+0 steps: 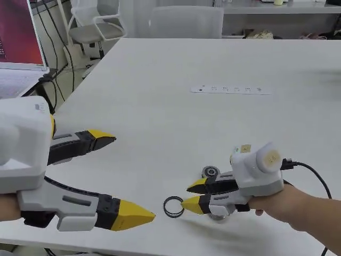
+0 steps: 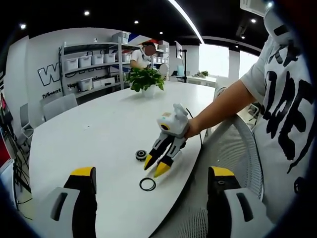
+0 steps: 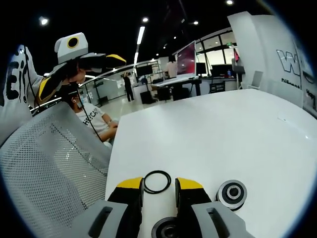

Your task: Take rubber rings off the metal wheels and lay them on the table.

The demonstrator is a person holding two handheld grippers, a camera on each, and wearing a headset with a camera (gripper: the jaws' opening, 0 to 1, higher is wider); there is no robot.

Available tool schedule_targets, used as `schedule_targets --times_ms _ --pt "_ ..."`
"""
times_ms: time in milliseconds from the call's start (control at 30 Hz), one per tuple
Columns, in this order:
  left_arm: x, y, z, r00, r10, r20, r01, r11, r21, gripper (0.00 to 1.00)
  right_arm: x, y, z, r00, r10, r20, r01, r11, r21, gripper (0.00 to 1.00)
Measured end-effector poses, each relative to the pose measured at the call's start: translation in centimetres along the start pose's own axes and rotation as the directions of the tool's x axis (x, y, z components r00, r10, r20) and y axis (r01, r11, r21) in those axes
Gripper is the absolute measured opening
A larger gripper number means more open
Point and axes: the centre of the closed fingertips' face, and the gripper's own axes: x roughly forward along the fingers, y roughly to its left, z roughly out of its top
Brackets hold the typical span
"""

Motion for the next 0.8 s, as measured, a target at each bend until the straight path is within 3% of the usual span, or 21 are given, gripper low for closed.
schedule_targets --times_ms 300,533,800 --pt "0.4 -0.1 0.6 0.9999 -0.01 0.01 0.01 1.0 0.0 0.91 -1.2 -0.2 1.1 0.9984 -0.006 0.057 0.004 1.0 0.029 0.26" --pt "0.5 0.1 0.5 0.9999 -0.011 0.005 0.011 1.0 -0.004 0.9 -2.1 -0.6 1.1 0.9974 -0.026 0.067 0.023 0.999 0.035 0.29" --pt "0.8 0.6 1.5 0.9998 -0.015 0.012 0.015 1.0 0.014 0.9 -3.2 -1.3 1.2 0.9952 -0.046 0.086 0.042 0.998 0.045 0.32"
